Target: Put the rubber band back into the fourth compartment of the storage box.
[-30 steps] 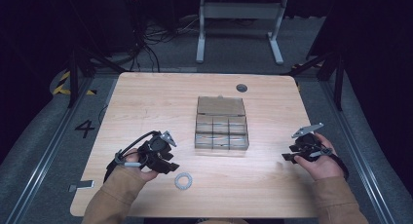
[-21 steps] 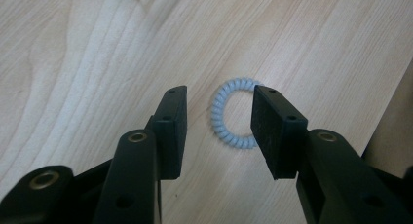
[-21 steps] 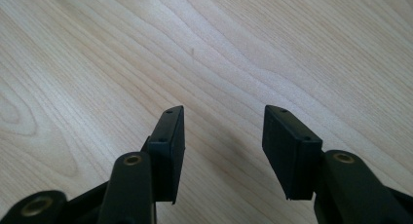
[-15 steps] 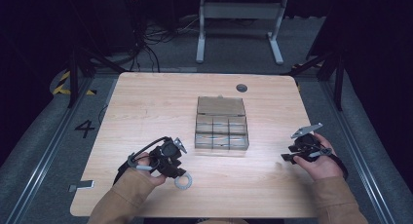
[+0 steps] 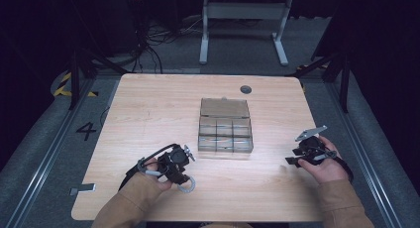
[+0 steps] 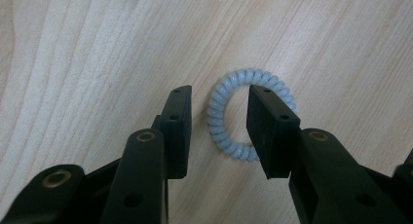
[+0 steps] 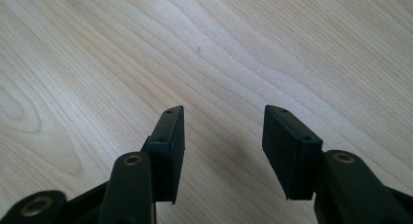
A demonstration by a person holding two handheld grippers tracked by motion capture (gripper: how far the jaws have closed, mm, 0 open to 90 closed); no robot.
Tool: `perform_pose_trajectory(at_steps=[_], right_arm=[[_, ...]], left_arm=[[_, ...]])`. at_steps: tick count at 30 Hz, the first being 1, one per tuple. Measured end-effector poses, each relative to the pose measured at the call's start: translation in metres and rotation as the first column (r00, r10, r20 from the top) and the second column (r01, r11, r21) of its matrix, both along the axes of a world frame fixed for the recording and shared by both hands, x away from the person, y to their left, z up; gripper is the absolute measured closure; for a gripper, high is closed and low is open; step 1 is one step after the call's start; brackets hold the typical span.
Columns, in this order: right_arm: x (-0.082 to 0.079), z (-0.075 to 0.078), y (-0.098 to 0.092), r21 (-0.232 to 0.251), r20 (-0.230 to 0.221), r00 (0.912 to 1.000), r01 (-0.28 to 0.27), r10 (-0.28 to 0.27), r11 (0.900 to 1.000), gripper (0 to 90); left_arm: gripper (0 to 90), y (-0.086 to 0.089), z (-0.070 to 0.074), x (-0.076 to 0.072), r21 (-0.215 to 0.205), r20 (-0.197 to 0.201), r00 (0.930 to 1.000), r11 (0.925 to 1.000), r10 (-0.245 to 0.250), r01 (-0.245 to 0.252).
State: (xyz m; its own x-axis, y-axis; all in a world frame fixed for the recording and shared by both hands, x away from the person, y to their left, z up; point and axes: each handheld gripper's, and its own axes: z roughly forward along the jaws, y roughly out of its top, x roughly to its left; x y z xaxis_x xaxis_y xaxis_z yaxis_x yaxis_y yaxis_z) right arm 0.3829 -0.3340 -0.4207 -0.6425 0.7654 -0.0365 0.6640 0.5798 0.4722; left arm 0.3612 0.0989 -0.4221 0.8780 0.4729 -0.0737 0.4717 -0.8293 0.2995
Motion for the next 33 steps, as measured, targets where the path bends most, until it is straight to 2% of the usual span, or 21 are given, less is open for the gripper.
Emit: perform_pose_trajectory(at_steps=[9,14,21,29,33], right_arm=[[0.0,-0.001,0.0,0.0,-0.002,1.0,-0.001,0.001,1.0,51.2],[0.0,-0.001,0.0,-0.001,-0.007,1.0,0.0,0.0,1.0,51.1],[0.001,-0.002,0.0,-0.001,-0.008,1.0,0.003,-0.003,1.0,51.1],[0.001,-0.002,0.0,0.0,-0.009,1.0,0.003,-0.003,1.0,51.1],[0.001,-0.002,0.0,0.002,-0.009,1.0,0.003,-0.003,1.0,51.1]], left_arm=[[65.5,-0.004,-0.005,0.0,0.037,-0.001,1.0,0.9993,-0.009,0.009],[70.1,-0.006,-0.008,-0.001,0.064,0.008,1.0,0.998,0.002,-0.002],[73.9,-0.009,-0.012,-0.002,0.095,0.011,0.9999,0.9954,-0.011,0.01],[78.3,-0.012,-0.012,-0.004,0.112,0.031,0.9993,0.9935,-0.022,0.018],[81.3,-0.011,-0.011,-0.004,0.121,0.024,0.9995,0.9925,-0.021,0.018]])
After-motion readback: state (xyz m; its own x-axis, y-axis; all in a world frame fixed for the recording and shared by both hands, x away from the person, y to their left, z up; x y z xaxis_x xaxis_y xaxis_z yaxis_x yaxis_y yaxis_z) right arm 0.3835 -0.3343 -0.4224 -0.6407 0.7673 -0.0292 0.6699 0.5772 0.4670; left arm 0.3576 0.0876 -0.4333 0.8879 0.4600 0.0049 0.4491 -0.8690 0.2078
